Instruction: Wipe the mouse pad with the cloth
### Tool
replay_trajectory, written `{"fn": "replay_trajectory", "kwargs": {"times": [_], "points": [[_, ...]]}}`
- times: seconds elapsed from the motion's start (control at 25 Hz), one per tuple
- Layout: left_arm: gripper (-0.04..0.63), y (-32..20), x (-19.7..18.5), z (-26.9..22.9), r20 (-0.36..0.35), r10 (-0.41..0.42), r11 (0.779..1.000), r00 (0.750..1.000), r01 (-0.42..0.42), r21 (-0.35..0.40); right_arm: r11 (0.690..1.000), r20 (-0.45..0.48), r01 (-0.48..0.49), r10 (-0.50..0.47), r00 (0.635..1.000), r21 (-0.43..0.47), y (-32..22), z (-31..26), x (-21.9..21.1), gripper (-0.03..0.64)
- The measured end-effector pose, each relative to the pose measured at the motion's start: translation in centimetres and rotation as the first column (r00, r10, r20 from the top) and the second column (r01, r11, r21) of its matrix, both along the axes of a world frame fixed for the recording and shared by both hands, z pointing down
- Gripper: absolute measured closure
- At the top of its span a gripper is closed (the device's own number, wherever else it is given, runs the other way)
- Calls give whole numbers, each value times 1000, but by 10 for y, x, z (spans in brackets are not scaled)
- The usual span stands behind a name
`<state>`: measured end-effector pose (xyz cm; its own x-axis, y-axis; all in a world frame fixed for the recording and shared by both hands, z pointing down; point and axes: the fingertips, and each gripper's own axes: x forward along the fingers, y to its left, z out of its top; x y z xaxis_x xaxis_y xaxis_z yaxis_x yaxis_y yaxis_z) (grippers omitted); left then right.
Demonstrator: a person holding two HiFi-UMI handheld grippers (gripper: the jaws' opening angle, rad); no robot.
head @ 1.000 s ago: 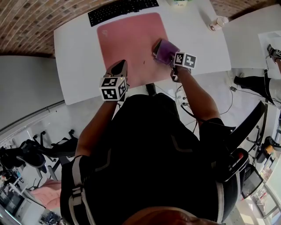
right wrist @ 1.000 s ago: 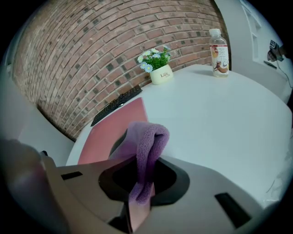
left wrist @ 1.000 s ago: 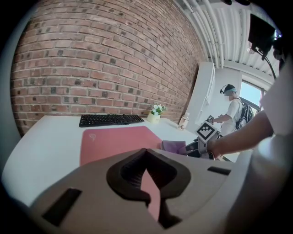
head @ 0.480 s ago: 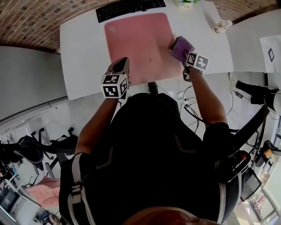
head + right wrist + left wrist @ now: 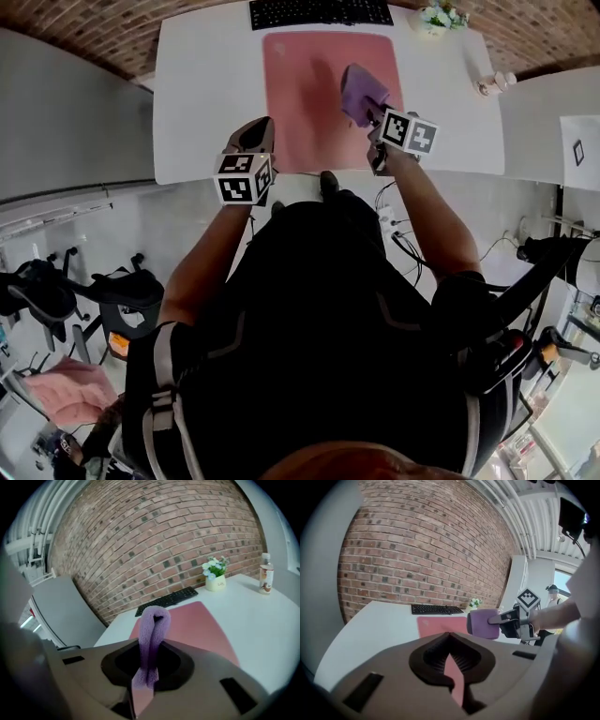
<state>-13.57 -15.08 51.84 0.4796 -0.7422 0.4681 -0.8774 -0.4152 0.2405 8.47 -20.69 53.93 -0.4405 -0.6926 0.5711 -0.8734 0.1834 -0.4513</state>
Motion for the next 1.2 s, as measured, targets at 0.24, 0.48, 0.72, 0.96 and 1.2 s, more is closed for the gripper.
{"fn": "replay_trajectory", "kwargs": {"times": [0.24, 0.48, 0.72, 0.96, 1.2], "points": [[592, 8, -41, 5, 10, -102, 995, 995, 102, -12, 990, 134, 142, -139, 981, -10, -20, 1, -108, 557], [592, -7, -61, 3, 33, -186, 982, 982, 187, -35, 965, 199, 253, -236, 951, -68, -49, 28, -183, 557], [592, -27, -68, 1, 48, -264, 963, 963, 266, -35, 948, 232, 301, -271, 934, -107, -79, 63, -212, 557], [592, -30, -75, 7, 83, -337, 936, 938, 343, -74, 941, 189, 294, -262, 946, -167, -98, 101, -202, 557], [592, -32, -69, 14, 104, -333, 935, 937, 342, -92, 945, 192, 266, -230, 954, -189, -101, 115, -181, 557]]}}
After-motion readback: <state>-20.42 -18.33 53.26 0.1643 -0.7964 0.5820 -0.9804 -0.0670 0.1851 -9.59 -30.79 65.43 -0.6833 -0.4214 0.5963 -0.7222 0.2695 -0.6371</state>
